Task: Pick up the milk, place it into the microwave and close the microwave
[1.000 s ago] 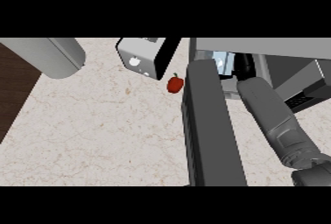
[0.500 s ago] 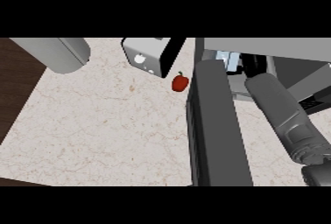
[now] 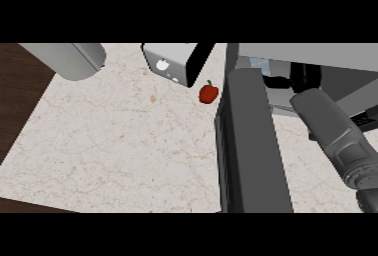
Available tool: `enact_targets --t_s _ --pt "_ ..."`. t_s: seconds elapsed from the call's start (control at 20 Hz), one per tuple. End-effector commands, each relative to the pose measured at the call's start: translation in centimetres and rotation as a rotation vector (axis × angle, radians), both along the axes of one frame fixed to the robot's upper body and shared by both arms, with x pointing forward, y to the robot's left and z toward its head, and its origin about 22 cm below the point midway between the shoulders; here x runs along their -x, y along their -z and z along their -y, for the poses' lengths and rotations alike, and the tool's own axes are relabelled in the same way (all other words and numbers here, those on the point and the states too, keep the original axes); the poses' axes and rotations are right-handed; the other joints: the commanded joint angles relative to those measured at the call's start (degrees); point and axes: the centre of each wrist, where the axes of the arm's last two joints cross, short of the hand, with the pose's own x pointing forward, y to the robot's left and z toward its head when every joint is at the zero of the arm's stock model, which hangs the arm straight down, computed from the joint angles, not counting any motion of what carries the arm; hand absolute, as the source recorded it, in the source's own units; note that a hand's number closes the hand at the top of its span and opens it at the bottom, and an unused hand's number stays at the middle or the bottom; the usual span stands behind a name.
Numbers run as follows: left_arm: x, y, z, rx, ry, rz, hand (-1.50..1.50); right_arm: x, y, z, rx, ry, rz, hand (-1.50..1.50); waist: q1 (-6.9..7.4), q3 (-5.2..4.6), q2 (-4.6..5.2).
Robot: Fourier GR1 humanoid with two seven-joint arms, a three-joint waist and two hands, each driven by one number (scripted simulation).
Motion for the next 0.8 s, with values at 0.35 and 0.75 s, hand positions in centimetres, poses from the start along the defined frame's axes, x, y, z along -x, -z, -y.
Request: enact_targets --t_s 0.35,0.75 --pt "-1.4 0.0 0.3 -0.053 0.068 -0.026 -1.50 -0.4 -0.4 -2.3 -0.029 -0.223 0.007 -1.50 -0.26 0.21 -0.27" --pt "-2.5 1.5 2.1 -0.026 0.187 -0.037 -1.50 -0.7 -0.9 -2.8 -0.211 -0.359 -0.039 -1.50 -1.32 0.12 -0.88"
